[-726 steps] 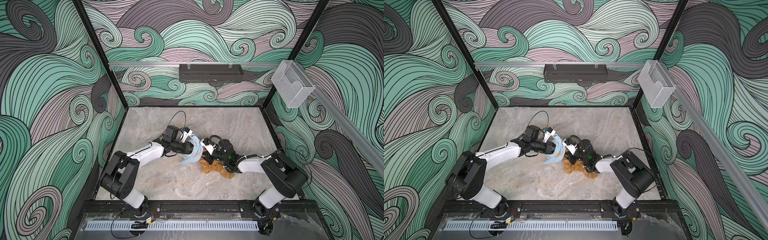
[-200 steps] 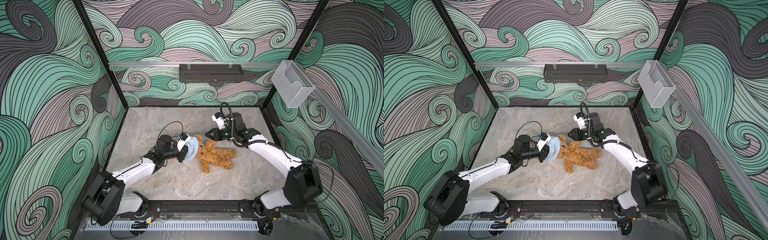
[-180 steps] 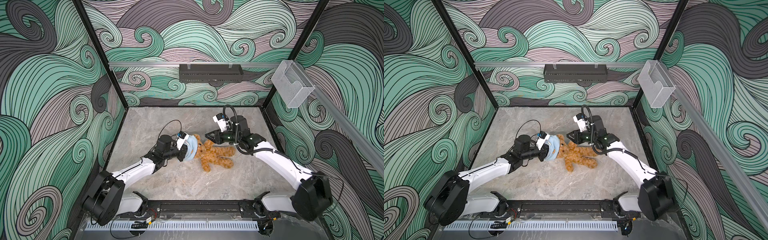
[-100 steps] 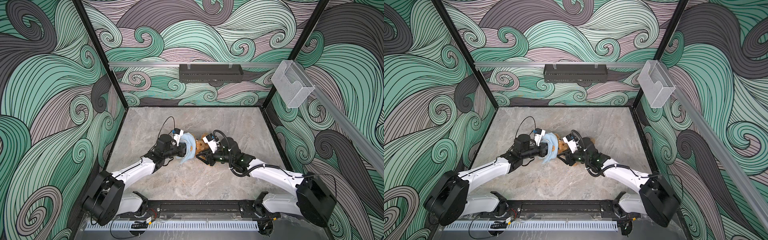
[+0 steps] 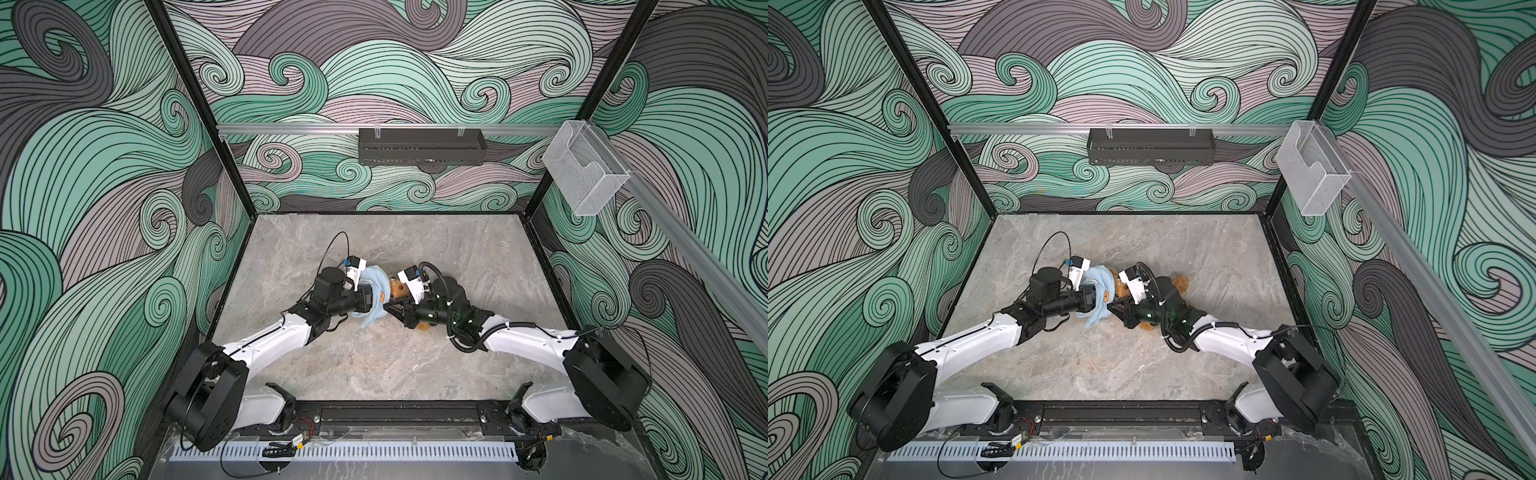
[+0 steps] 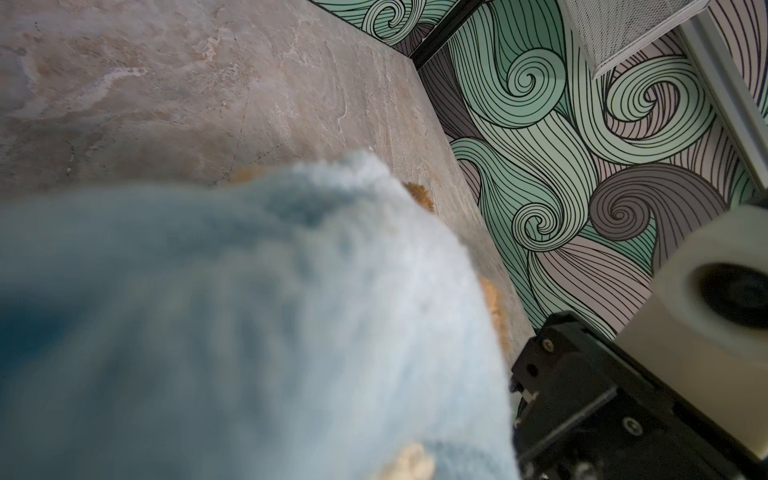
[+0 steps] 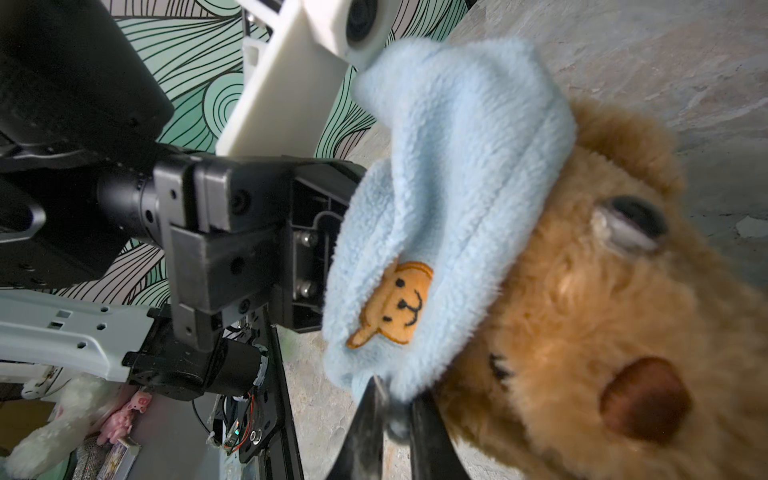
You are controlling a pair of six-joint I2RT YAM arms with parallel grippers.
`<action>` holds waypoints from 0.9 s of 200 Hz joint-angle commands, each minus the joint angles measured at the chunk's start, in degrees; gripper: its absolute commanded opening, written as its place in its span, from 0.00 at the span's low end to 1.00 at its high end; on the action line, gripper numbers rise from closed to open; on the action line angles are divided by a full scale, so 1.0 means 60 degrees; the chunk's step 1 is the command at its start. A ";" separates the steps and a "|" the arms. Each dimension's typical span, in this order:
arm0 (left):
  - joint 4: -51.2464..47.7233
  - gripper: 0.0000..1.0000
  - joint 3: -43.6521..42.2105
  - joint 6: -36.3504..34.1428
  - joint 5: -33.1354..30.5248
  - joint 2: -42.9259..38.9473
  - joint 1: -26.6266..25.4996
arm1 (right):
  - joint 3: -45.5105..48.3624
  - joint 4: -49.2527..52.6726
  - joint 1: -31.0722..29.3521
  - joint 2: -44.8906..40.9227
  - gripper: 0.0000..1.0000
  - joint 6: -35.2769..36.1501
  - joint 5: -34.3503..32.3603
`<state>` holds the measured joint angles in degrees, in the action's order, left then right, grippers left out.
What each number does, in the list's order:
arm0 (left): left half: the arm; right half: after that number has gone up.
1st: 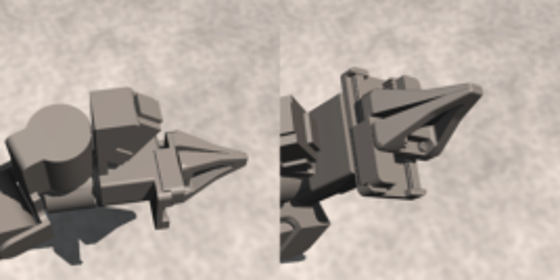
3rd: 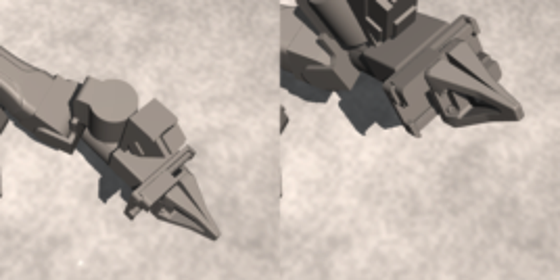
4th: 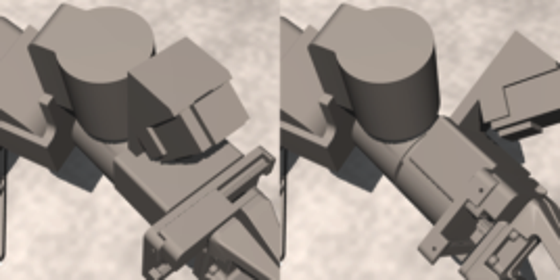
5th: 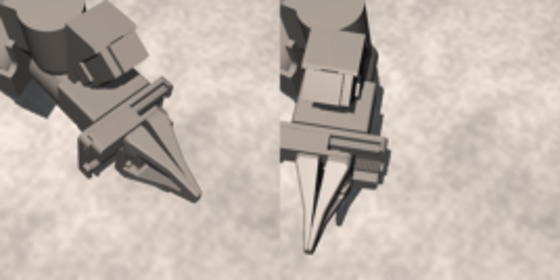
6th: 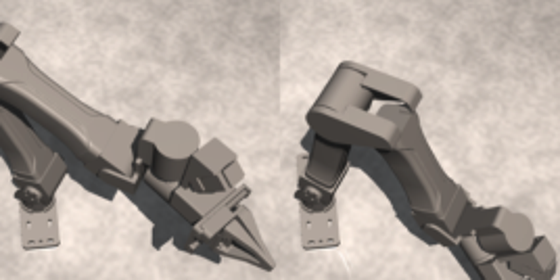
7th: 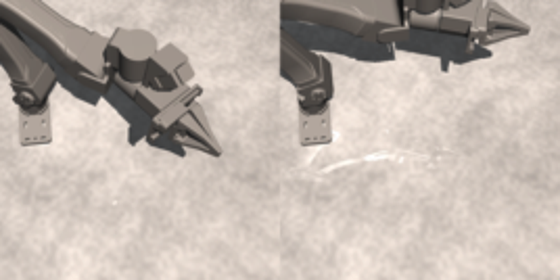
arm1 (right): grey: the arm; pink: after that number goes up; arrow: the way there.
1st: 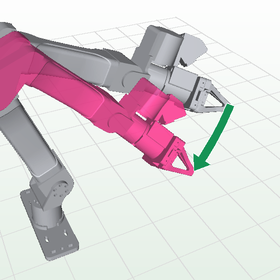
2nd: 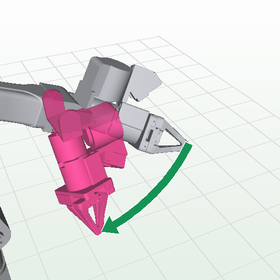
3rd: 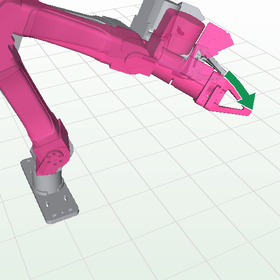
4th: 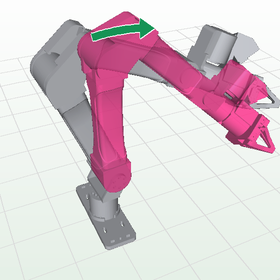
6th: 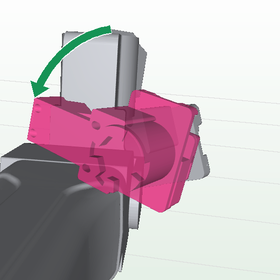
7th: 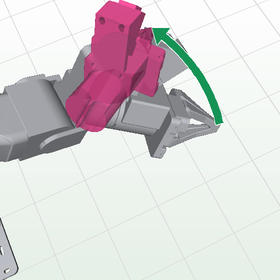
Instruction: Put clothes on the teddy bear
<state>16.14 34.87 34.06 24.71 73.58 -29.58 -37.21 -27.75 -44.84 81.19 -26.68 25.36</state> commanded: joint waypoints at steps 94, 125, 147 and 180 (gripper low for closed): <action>0.0108 0.00 -0.0057 0.1791 -0.1247 -0.1177 -0.0021 | 0.0971 0.2405 0.0608 -0.0789 0.00 -0.0071 -0.2746; -0.0289 0.00 0.0065 0.1605 -0.0918 -0.1179 -0.0024 | 0.0724 0.2784 0.1018 -0.0739 0.00 0.0135 -0.2919; -0.0345 0.00 0.0097 0.1372 -0.0312 -0.1048 -0.0030 | 0.0382 0.3367 0.1254 -0.0650 0.00 0.0227 -0.3364; -0.0869 0.00 0.0091 0.0333 0.0140 -0.1030 0.0001 | 0.0291 0.3335 0.1904 -0.0425 0.00 0.0011 -0.3430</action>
<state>12.91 33.98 42.17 22.70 68.29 -30.20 -35.81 -13.43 -37.89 76.88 -26.04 11.70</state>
